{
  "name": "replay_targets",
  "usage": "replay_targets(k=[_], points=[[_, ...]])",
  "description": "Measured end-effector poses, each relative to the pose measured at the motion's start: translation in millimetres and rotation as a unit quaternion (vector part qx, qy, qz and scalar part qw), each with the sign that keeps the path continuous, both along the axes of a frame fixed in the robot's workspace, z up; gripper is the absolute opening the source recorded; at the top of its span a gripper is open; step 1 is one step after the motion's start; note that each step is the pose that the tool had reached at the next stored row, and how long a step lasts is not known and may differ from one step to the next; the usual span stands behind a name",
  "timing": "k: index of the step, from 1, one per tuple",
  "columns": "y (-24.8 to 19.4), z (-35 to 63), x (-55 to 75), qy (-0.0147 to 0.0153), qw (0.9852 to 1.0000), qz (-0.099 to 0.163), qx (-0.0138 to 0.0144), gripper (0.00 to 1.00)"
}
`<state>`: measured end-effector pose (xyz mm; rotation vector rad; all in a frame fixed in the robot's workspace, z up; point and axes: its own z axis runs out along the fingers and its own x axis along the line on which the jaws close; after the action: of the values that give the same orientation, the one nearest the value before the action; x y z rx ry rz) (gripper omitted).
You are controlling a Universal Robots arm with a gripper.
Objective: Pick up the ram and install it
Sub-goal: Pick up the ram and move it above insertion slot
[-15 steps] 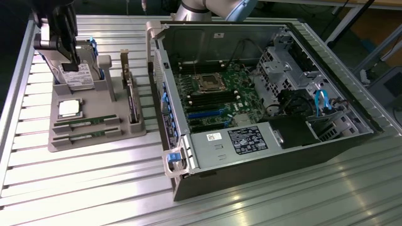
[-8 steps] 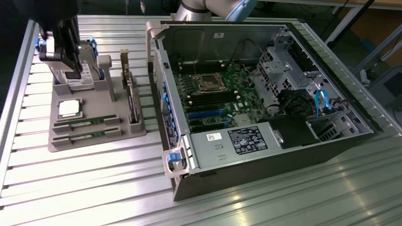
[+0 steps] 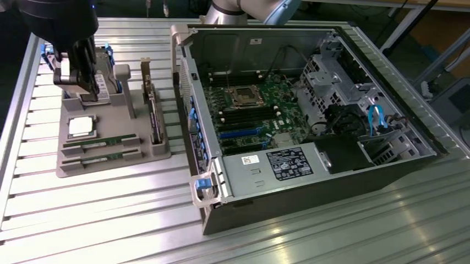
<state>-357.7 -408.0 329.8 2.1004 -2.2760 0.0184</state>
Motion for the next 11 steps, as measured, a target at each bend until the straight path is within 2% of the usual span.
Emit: replay_targets(k=[6, 11], points=[[0.0, -13.1, -0.7, -0.0003, 1.0, 0.002, 0.0, 0.24], [0.0, -28.1, -1.6, -0.0005, 1.0, 0.004, 0.0, 0.24]])
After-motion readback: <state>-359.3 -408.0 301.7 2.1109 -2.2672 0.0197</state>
